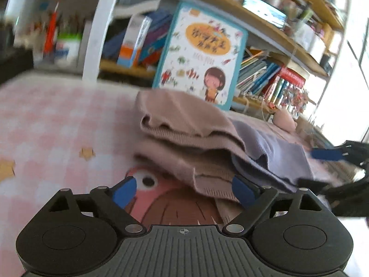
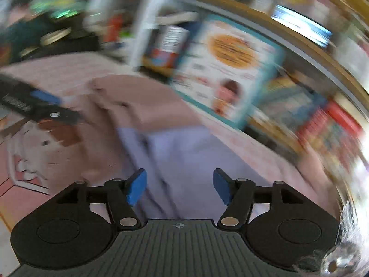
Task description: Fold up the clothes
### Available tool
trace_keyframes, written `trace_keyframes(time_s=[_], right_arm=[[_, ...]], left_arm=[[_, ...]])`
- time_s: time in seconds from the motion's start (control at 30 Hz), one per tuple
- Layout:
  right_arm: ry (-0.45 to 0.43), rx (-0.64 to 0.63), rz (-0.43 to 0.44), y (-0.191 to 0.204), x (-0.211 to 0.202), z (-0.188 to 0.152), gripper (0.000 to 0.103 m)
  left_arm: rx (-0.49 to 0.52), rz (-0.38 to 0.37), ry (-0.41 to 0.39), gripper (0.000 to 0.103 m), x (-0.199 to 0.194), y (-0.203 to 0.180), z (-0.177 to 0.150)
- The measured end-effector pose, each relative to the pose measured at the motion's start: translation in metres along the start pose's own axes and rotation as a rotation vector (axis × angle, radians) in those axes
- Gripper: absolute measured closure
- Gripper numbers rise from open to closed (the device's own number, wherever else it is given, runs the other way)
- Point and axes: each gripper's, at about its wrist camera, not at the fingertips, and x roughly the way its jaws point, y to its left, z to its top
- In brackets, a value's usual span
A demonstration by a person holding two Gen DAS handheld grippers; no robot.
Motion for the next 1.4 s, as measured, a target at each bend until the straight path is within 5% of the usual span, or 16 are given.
trace_keyframes(time_s=[0.13,0.27,0.33,0.37,0.4,0.47,0.73,0.87,0.97,1.17,1.3,1.4], right_arm=[[0.012,-0.147,0.062,0.021,0.035,0.014,0.040],[0.026,-0.126,0.099,0.012,0.065,0.028,0.048],[0.040,-0.030,0.130,-0.005,0.075,0.037,0.074],[0.035,0.025,0.146,-0.015,0.076,0.039,0.086],[0.027,0.081,0.163,-0.025,0.076,0.041,0.090],[-0.018,0.148,0.139,-0.039,0.069,0.043,0.091],[-0.064,0.365,-0.068,-0.101,0.008,0.016,0.093],[-0.021,0.497,0.107,-0.094,-0.025,-0.008,0.093],[0.019,0.569,0.346,-0.059,-0.037,-0.018,0.093],[0.046,0.546,0.777,0.025,-0.038,-0.008,0.094],[0.080,0.503,0.877,0.058,-0.025,-0.001,0.095],[0.111,0.512,0.893,0.068,-0.013,-0.004,0.095]], left_arm=[[-0.120,-0.052,0.026,0.019,0.003,0.015,0.005],[-0.189,-0.070,0.035,0.027,0.015,0.022,0.016],[-0.201,-0.063,0.043,0.042,0.024,0.023,0.021],[-0.205,-0.059,0.051,0.065,0.029,0.024,0.023],[-0.217,-0.056,0.061,0.083,0.035,0.026,0.024],[-0.237,-0.063,0.074,0.093,0.042,0.030,0.026],[-0.185,-0.075,-0.055,0.095,0.015,0.040,0.064],[-0.121,-0.003,-0.171,0.095,-0.003,0.046,0.105],[-0.028,0.054,-0.241,0.095,-0.004,0.035,0.138],[0.223,-0.082,-0.299,0.096,0.002,-0.057,0.156],[0.457,-0.213,-0.389,0.103,-0.012,-0.130,0.138],[0.505,-0.203,-0.403,0.096,-0.012,-0.150,0.135]])
